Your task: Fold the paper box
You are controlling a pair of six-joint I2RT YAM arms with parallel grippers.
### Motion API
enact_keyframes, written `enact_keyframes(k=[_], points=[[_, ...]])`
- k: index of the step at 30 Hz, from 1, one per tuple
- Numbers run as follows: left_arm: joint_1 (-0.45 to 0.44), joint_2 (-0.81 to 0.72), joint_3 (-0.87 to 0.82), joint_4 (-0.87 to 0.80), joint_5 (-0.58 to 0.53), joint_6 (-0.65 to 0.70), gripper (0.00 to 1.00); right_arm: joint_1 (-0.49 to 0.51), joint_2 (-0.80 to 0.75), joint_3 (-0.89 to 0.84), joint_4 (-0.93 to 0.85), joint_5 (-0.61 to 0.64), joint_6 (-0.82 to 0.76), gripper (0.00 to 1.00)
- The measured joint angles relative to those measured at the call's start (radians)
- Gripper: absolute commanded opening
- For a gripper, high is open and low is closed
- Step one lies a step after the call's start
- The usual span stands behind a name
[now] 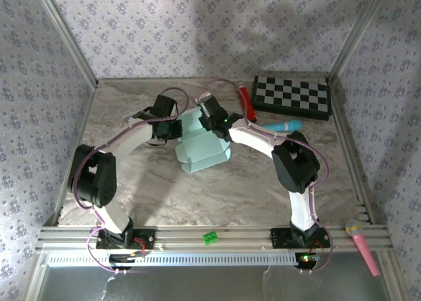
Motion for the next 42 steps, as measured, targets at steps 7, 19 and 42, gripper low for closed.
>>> enact_keyframes(k=[7, 19, 42], points=[[0.000, 0.011, 0.002, -0.029, -0.006, -0.032, 0.00, -0.006, 0.000, -0.016, 0.000, -0.087, -0.008, 0.43], [-0.002, 0.012, 0.002, -0.053, -0.011, -0.036, 0.00, -0.037, -0.050, -0.100, 0.019, -0.217, 0.048, 0.52], [-0.006, 0.028, 0.002, -0.050, -0.023, -0.055, 0.00, -0.105, -0.116, -0.175, 0.045, -0.524, 0.097, 0.84]])
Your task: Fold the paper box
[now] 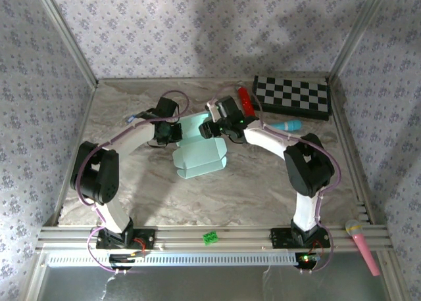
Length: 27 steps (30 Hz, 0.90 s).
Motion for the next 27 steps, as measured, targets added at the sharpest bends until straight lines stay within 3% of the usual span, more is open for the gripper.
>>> enact_keyframes(k=[5, 19, 27], points=[[0.000, 0.000, 0.000, 0.000, 0.000, 0.000, 0.00, -0.003, -0.006, 0.003, 0.000, -0.029, -0.012, 0.89], [0.000, 0.000, 0.000, -0.003, 0.000, 0.000, 0.00, -0.032, -0.119, -0.040, 0.035, -0.087, -0.024, 0.89], [0.000, 0.000, 0.000, -0.003, 0.000, 0.000, 0.00, -0.079, -0.162, -0.121, 0.061, -0.127, -0.022, 0.84]])
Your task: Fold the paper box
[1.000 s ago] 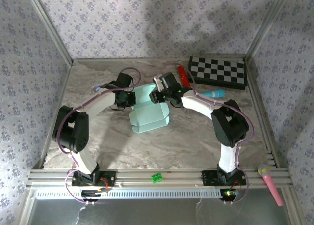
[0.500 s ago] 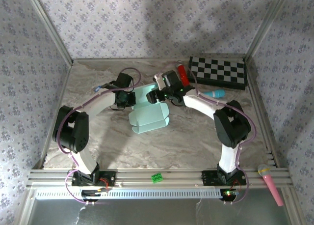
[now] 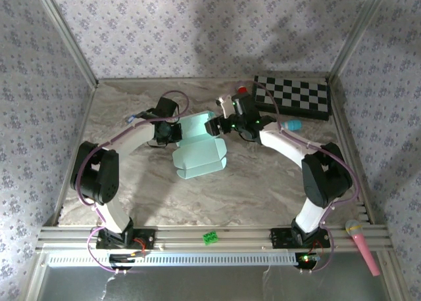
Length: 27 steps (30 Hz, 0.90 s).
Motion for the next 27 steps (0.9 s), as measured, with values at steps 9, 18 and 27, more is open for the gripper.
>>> enact_keyframes(k=[9, 18, 27], points=[[0.000, 0.000, 0.000, 0.000, 0.000, 0.000, 0.00, -0.054, -0.001, -0.072, 0.031, -0.070, 0.018, 0.71], [0.000, 0.000, 0.000, 0.000, 0.001, 0.000, 0.00, -0.068, 0.032, -0.058, 0.059, -0.092, 0.026, 0.65], [0.000, 0.000, 0.000, 0.002, 0.000, 0.000, 0.00, -0.072, 0.114, 0.038, 0.039, -0.122, 0.016, 0.59]])
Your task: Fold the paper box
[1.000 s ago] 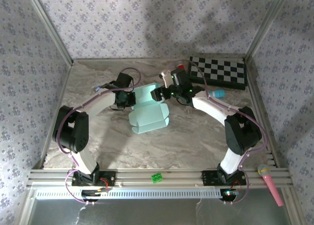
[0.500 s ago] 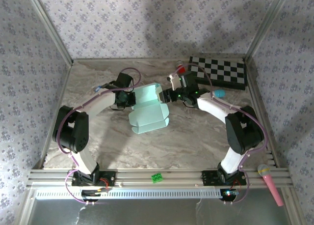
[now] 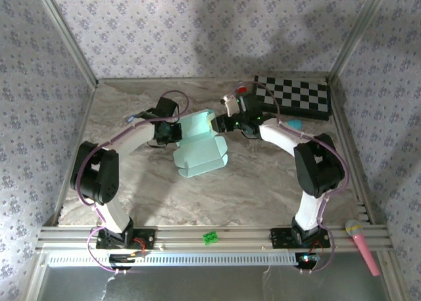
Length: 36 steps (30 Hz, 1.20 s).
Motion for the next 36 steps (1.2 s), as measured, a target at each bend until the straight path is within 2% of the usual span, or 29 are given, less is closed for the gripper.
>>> enact_keyframes(k=[5, 22, 30, 36], points=[[0.000, 0.000, 0.000, 0.002, 0.000, 0.000, 0.00, 0.002, 0.033, 0.044, -0.023, -0.006, -0.010, 0.56], [0.002, 0.000, 0.000, 0.000, -0.010, 0.002, 0.00, 0.027, 0.117, 0.147, -0.090, 0.000, -0.034, 0.57], [0.002, 0.000, 0.000, -0.003, -0.015, 0.003, 0.00, 0.046, 0.135, 0.185, -0.119, 0.032, -0.053, 0.54], [0.002, 0.000, 0.000, -0.003, -0.016, 0.003, 0.00, 0.063, 0.152, 0.220, -0.147, 0.073, -0.074, 0.47]])
